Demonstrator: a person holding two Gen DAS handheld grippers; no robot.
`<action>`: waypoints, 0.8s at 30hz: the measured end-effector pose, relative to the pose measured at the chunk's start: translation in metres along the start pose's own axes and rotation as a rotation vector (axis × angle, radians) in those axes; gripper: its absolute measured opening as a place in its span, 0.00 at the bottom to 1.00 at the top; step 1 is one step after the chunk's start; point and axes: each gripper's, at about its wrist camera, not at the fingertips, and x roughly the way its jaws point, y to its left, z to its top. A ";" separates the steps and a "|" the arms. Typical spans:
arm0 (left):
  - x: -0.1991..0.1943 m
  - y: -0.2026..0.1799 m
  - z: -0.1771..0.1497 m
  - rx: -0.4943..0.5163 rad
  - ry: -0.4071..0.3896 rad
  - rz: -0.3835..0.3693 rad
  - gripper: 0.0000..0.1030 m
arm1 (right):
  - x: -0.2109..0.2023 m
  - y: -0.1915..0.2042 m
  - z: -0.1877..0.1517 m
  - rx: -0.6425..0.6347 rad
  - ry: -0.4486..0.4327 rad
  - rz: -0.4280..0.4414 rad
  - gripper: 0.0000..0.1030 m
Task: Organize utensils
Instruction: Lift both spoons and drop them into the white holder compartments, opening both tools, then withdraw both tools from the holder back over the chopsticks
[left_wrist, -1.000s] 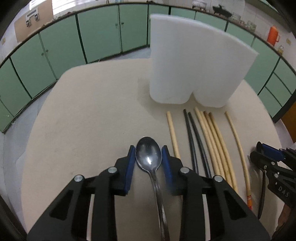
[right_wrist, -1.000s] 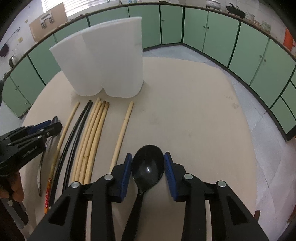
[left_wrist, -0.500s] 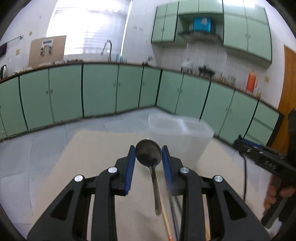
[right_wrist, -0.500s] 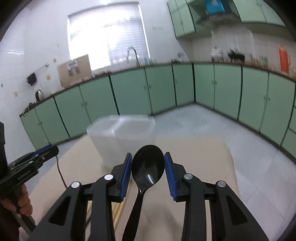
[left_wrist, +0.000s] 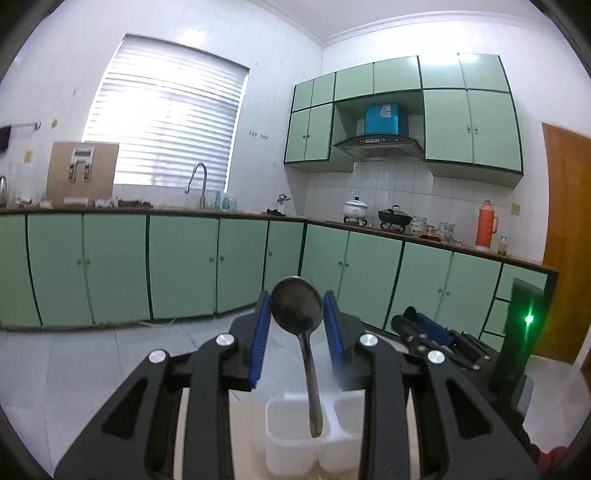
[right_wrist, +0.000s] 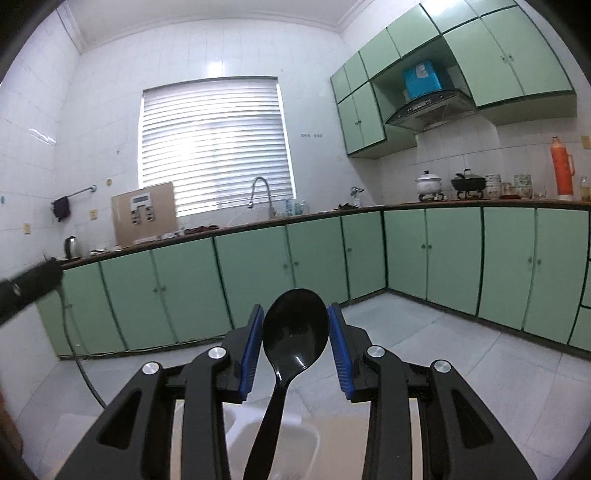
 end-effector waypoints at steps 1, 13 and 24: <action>0.009 -0.002 -0.001 0.004 0.009 -0.002 0.27 | 0.010 -0.001 -0.001 0.003 0.006 -0.010 0.34; 0.075 0.013 -0.049 0.010 0.207 0.005 0.27 | 0.032 -0.016 -0.042 0.036 0.122 0.002 0.34; 0.067 0.037 -0.064 -0.001 0.248 0.028 0.42 | 0.021 -0.015 -0.063 0.037 0.173 0.028 0.42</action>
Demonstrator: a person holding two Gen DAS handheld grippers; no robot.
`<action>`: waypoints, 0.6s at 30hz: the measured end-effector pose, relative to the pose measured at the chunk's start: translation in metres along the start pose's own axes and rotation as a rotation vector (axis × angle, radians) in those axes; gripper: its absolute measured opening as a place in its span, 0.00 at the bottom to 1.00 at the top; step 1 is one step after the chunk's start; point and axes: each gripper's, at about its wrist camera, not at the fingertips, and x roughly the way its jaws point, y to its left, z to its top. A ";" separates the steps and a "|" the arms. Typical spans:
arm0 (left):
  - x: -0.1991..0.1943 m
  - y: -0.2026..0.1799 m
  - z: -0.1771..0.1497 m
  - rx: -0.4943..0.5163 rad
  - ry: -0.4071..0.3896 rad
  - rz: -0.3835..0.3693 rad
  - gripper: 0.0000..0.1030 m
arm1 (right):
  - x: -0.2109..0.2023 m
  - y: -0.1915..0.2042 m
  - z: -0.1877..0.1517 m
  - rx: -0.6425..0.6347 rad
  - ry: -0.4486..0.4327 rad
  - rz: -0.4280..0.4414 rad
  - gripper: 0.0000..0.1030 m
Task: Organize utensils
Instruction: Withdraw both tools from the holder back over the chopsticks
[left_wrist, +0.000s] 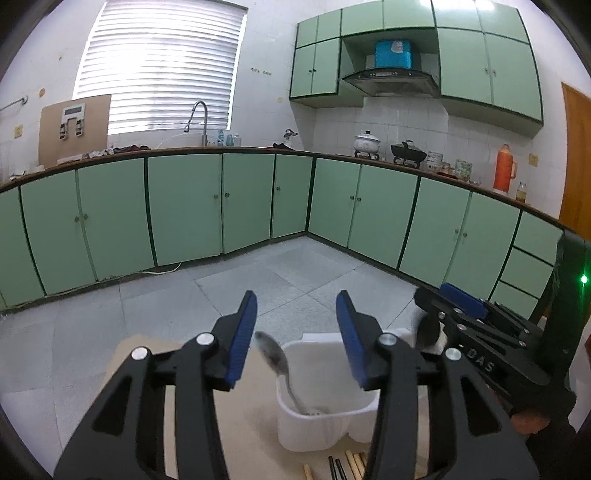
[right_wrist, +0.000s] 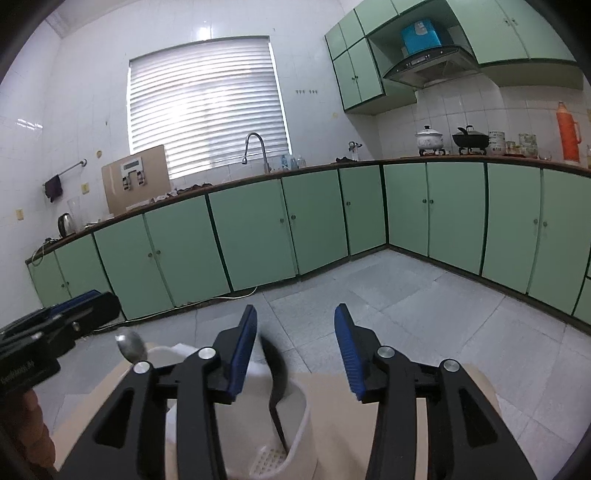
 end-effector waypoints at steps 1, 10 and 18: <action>-0.004 0.002 -0.001 -0.002 -0.003 0.002 0.43 | -0.005 -0.001 -0.001 0.009 0.002 0.001 0.42; -0.055 0.006 -0.023 -0.003 0.014 0.039 0.66 | -0.057 -0.008 -0.025 0.067 0.057 -0.014 0.67; -0.091 0.003 -0.084 0.037 0.184 0.042 0.72 | -0.110 -0.004 -0.080 0.082 0.216 -0.060 0.74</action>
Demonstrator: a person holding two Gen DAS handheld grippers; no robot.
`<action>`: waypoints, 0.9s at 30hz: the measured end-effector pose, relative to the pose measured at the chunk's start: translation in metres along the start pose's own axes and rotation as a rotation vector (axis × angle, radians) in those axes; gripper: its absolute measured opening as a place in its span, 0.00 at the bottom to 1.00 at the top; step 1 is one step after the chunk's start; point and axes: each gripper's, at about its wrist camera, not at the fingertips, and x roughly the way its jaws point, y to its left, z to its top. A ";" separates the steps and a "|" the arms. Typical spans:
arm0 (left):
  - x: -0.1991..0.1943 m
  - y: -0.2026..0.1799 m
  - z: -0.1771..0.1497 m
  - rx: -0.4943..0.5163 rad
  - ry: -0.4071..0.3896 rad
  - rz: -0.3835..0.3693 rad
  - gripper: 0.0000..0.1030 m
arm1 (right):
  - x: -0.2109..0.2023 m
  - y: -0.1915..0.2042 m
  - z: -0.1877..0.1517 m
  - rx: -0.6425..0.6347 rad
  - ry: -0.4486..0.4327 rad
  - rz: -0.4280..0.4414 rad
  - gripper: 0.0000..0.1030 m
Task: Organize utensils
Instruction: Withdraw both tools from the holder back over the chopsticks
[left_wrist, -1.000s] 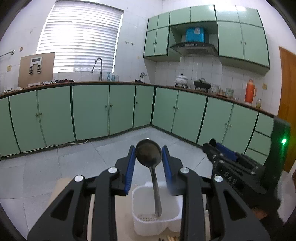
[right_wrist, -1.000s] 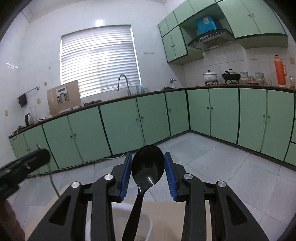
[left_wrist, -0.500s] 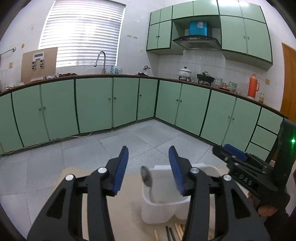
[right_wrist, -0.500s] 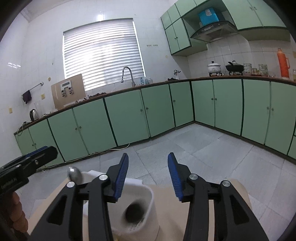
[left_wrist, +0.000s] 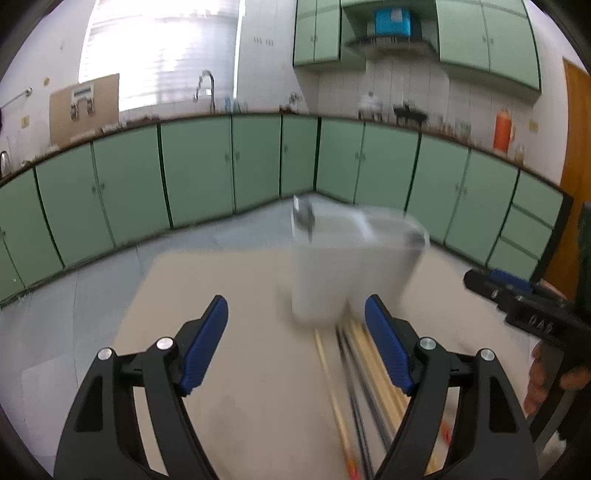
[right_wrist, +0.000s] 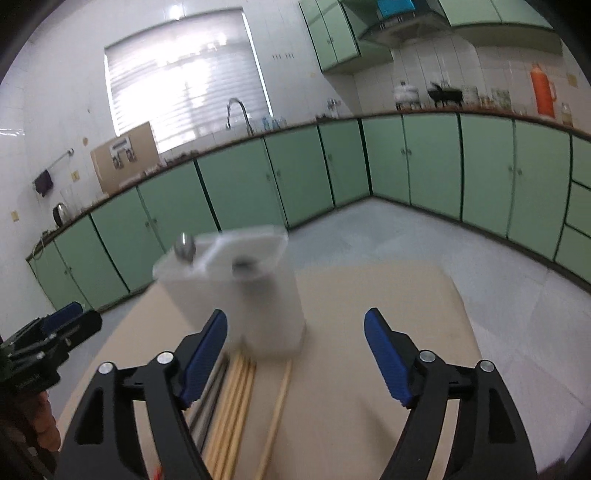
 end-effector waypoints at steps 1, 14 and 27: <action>-0.002 0.000 -0.010 0.002 0.027 -0.002 0.72 | -0.004 -0.001 -0.011 0.007 0.027 -0.015 0.74; -0.014 -0.003 -0.094 0.033 0.228 -0.009 0.72 | -0.039 0.005 -0.097 -0.001 0.148 -0.064 0.74; -0.023 -0.009 -0.131 0.044 0.315 -0.015 0.72 | -0.055 0.013 -0.113 -0.053 0.186 -0.050 0.59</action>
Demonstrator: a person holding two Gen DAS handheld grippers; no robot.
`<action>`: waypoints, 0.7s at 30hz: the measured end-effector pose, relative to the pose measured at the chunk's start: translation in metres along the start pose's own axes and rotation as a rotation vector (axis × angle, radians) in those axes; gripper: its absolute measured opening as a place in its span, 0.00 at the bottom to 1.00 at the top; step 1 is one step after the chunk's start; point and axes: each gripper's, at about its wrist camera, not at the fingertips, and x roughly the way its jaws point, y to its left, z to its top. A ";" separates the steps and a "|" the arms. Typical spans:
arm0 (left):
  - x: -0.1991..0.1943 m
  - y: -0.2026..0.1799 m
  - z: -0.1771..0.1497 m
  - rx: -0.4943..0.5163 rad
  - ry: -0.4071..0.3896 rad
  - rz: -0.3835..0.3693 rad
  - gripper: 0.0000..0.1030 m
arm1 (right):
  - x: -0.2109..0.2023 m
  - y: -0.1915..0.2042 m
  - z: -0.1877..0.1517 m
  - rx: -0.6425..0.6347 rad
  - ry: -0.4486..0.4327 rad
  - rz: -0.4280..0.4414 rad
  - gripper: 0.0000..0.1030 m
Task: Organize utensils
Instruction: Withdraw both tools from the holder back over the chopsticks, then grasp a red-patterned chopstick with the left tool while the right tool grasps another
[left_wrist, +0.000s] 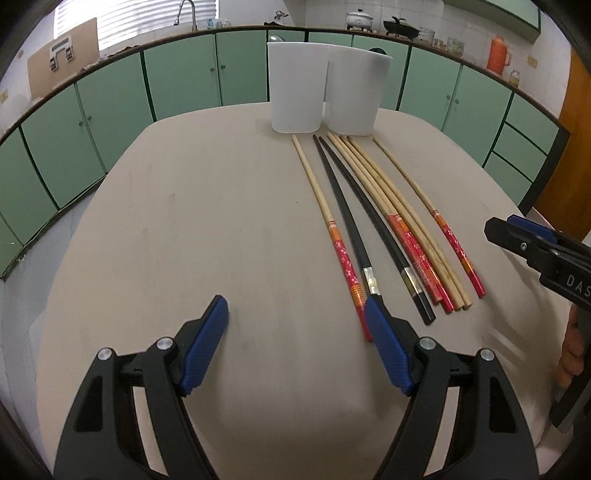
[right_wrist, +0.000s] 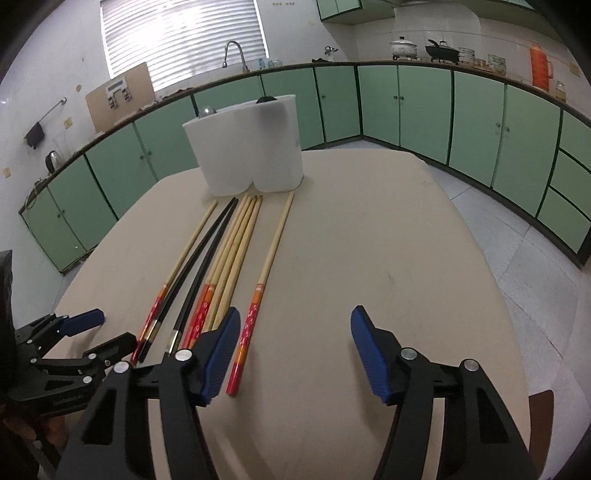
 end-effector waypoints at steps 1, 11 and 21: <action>0.000 -0.001 0.000 0.002 -0.001 0.003 0.72 | 0.000 0.001 0.000 -0.001 0.001 0.001 0.59; 0.001 -0.007 -0.003 0.018 0.011 0.044 0.67 | -0.006 0.009 -0.005 -0.049 0.011 0.017 0.56; -0.002 -0.005 -0.003 -0.014 -0.004 0.056 0.54 | 0.001 0.029 -0.022 -0.106 0.101 0.029 0.42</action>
